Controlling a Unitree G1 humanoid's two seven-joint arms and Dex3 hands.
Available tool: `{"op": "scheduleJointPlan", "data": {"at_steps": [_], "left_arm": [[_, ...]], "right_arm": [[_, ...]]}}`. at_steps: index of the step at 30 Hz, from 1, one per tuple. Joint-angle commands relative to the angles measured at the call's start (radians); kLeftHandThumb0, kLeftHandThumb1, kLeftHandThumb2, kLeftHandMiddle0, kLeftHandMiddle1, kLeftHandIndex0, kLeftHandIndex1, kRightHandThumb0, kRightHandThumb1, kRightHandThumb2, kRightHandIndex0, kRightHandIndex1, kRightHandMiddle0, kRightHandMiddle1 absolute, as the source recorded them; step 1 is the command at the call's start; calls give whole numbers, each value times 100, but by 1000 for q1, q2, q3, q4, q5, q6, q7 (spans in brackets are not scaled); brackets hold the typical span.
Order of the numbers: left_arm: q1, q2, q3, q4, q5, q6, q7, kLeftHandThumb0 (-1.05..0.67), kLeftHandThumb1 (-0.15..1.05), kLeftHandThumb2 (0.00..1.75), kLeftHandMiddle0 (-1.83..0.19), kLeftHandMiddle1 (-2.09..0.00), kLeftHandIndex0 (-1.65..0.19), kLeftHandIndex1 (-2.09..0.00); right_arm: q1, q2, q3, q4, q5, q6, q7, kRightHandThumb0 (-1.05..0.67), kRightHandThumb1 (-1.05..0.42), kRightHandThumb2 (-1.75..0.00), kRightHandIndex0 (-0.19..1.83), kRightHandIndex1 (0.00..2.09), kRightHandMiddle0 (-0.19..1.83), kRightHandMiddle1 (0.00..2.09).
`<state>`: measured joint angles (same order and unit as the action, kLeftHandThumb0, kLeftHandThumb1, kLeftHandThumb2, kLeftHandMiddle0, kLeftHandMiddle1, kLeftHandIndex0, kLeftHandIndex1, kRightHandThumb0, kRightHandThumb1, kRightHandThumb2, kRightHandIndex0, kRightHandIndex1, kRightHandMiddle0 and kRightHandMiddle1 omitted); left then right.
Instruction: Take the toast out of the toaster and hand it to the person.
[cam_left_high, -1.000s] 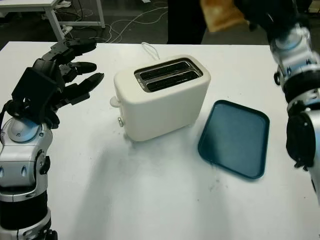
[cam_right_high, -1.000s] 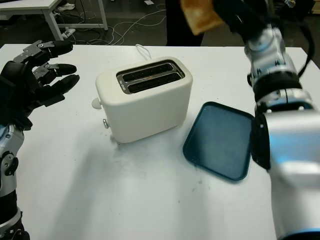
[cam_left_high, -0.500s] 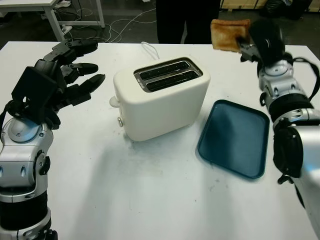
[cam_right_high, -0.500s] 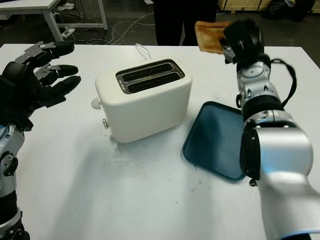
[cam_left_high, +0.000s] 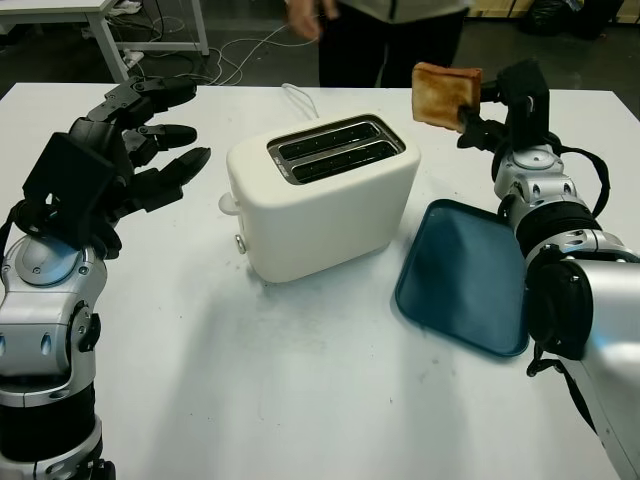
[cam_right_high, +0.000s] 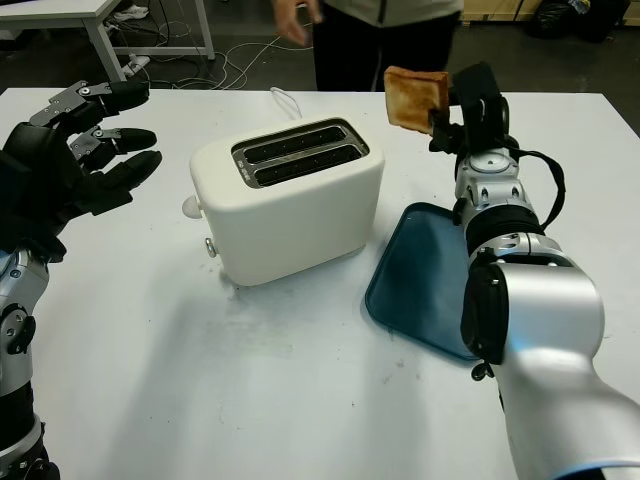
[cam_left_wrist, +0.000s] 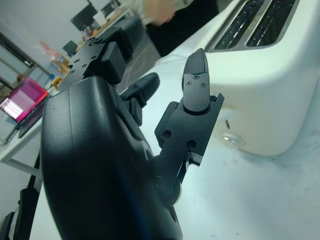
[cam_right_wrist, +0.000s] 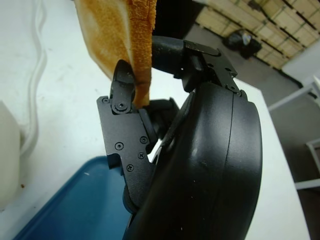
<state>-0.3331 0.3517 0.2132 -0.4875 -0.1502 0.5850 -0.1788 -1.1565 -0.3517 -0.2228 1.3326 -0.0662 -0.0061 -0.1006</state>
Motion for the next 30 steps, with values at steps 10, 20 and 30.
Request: {"op": "scheduleJointPlan", "data": {"at_steps": [10, 20, 30], "left_arm": [[0, 3, -2, -25, 1, 28, 16, -17, 71, 51, -16, -97, -30, -58], [1, 6, 1, -14, -4, 11, 9, -15, 70, 52, -18, -97, -31, -58], [-4, 2, -3, -16, -6, 25, 13, -16, 69, 54, -17, -97, -30, -58]], "right_arm": [[33, 6, 9, 11, -3, -5, 9, -18, -92, -42, 58, 175, 30, 175], [25, 7, 18, 11, -11, 0, 7, -20, -92, -43, 60, 175, 31, 175], [18, 4, 10, 9, 4, 2, 20, -18, -92, -40, 59, 175, 32, 175]]}}
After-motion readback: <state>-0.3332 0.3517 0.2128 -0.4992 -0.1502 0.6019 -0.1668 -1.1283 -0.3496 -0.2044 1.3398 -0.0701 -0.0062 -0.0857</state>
